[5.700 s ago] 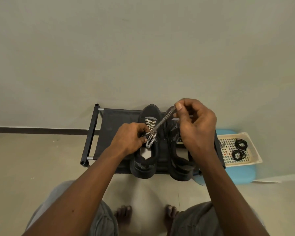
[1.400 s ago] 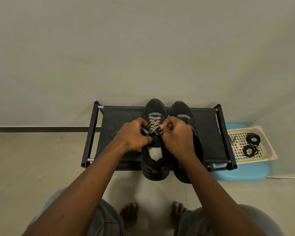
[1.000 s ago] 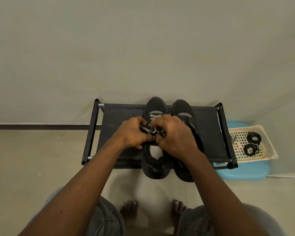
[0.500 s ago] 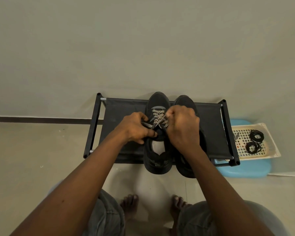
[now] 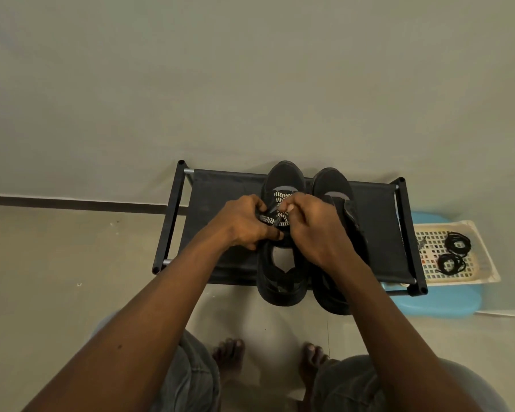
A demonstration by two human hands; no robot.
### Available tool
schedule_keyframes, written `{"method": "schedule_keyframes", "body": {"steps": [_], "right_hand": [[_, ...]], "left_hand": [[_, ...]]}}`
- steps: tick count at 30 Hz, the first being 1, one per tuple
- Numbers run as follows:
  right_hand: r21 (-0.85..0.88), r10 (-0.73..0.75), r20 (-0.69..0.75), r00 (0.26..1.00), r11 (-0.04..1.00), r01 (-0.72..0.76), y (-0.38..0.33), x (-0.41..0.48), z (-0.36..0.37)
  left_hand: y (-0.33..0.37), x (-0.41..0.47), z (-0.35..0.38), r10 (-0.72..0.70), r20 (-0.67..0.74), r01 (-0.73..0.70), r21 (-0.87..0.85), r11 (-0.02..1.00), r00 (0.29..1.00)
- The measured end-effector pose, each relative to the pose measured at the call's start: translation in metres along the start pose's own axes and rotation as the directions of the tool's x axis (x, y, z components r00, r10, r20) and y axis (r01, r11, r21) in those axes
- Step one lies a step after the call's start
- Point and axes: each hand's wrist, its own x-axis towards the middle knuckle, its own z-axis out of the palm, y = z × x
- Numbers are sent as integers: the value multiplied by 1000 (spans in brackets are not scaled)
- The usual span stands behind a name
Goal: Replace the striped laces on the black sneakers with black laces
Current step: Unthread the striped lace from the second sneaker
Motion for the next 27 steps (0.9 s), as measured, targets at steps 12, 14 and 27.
{"method": "schedule_keyframes", "body": {"steps": [12, 14, 27], "right_hand": [[-438, -88, -9, 996, 896, 75, 3, -3, 3], [-351, -18, -58, 998, 936, -4, 3, -4, 1], [680, 369, -187, 910, 718, -152, -4, 3, -7]], "left_hand": [[2, -1, -4, -4, 25, 4, 21, 1000, 1000], [1, 0, -4, -9, 21, 8, 11, 1000, 1000], [0, 2, -5, -35, 40, 37, -66, 997, 999]]}}
